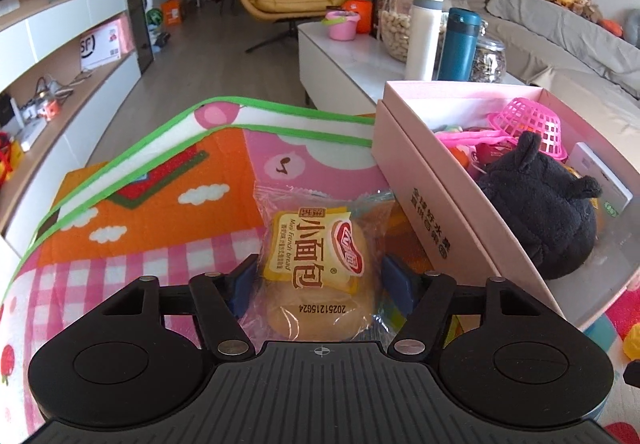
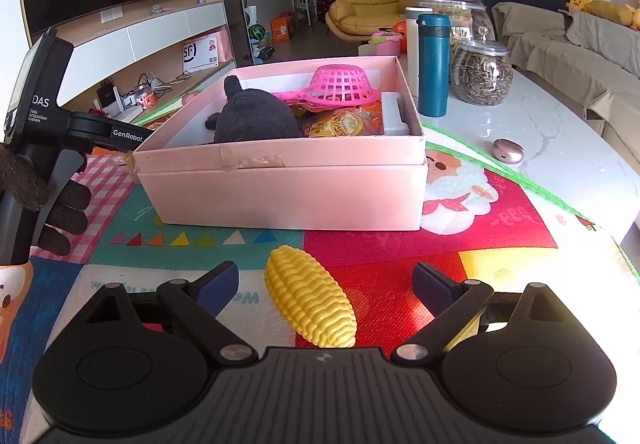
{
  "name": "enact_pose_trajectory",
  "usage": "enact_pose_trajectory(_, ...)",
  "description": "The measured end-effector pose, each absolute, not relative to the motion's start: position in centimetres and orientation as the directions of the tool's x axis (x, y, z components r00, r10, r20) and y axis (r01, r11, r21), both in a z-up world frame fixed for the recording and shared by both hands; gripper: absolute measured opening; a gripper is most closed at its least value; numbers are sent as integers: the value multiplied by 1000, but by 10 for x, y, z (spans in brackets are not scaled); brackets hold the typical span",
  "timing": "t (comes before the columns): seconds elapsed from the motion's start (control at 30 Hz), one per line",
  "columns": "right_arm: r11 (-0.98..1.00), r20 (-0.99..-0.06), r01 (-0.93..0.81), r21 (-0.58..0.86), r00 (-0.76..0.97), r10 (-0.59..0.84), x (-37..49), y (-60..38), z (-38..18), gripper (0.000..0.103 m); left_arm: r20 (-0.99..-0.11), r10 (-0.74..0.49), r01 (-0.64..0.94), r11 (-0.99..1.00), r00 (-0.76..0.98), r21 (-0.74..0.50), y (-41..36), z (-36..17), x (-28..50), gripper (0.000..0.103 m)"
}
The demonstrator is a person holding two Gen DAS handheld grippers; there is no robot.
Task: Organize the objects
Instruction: 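Grasp the bagged bread roll with the left gripper and lift it, then grasp the yellow corn toy with the right gripper while the left holds the bread roll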
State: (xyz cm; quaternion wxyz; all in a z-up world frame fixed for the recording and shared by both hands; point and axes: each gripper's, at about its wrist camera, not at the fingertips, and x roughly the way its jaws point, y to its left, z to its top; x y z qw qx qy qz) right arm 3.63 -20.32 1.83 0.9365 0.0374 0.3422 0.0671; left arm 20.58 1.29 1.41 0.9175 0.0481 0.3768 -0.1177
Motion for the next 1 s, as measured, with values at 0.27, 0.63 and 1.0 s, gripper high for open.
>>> enact_pose_trajectory(0.27,990,-626,-112,91,766,144,34,-199,19,94,-739,-205,232,970,641,-68,42,23,118,59)
enact_pose_trajectory(0.63,967,-664,-241,77,712,231,8,-176,23,94,-716,-268,270,956,644,-116,42,19,34,58)
enact_pose_trajectory(1.0,985,-686,-172,-7,718,121,28,-173,28,35,-708,-268,251,959,653,-132,35,17,23,58)
